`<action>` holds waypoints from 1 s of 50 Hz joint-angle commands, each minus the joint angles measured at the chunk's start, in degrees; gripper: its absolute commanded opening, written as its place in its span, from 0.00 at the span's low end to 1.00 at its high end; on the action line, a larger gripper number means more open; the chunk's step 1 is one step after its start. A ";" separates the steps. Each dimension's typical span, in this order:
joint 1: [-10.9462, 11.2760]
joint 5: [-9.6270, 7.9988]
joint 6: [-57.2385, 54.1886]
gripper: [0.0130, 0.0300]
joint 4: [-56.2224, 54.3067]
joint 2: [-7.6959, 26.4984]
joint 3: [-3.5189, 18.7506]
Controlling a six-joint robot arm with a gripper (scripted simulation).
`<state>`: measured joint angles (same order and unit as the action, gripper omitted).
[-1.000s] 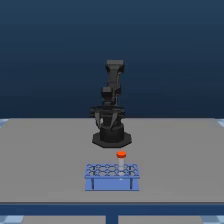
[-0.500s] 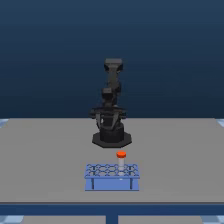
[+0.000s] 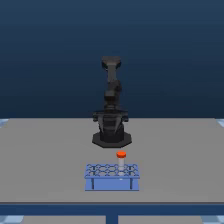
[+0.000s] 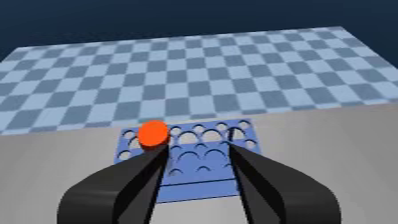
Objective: Pick up the centrifuge tube on the rack
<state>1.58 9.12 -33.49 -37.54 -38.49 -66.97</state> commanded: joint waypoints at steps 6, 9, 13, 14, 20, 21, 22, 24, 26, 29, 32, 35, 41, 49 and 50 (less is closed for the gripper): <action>3.23 1.40 -6.67 1.00 -6.49 5.39 3.22; 3.84 1.50 -8.12 1.00 -8.12 6.87 4.18; 4.90 1.55 -10.79 1.00 -11.12 9.65 6.07; 4.90 1.55 -10.79 1.00 -11.12 9.65 6.07; 5.76 1.44 -13.24 1.00 -13.82 12.14 7.86; 6.11 1.34 -14.54 1.00 -15.21 13.24 8.70; 6.11 1.34 -14.54 1.00 -15.21 13.24 8.70; 6.41 1.22 -15.90 1.00 -16.64 14.22 9.49; 6.67 1.09 -17.28 1.00 -18.09 15.09 10.21; 6.88 0.97 -18.63 1.00 -19.49 15.85 10.87; 7.07 0.84 -19.92 1.00 -20.82 16.53 11.46; 7.24 0.73 -21.14 1.00 -22.07 17.15 12.01; 7.65 0.42 -24.27 1.00 -25.29 18.70 13.40; 7.93 0.21 -26.45 1.00 -27.53 19.84 14.40; 7.93 0.21 -26.45 1.00 -27.53 19.84 14.40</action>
<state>9.31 9.53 -58.80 -64.46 -18.86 -52.79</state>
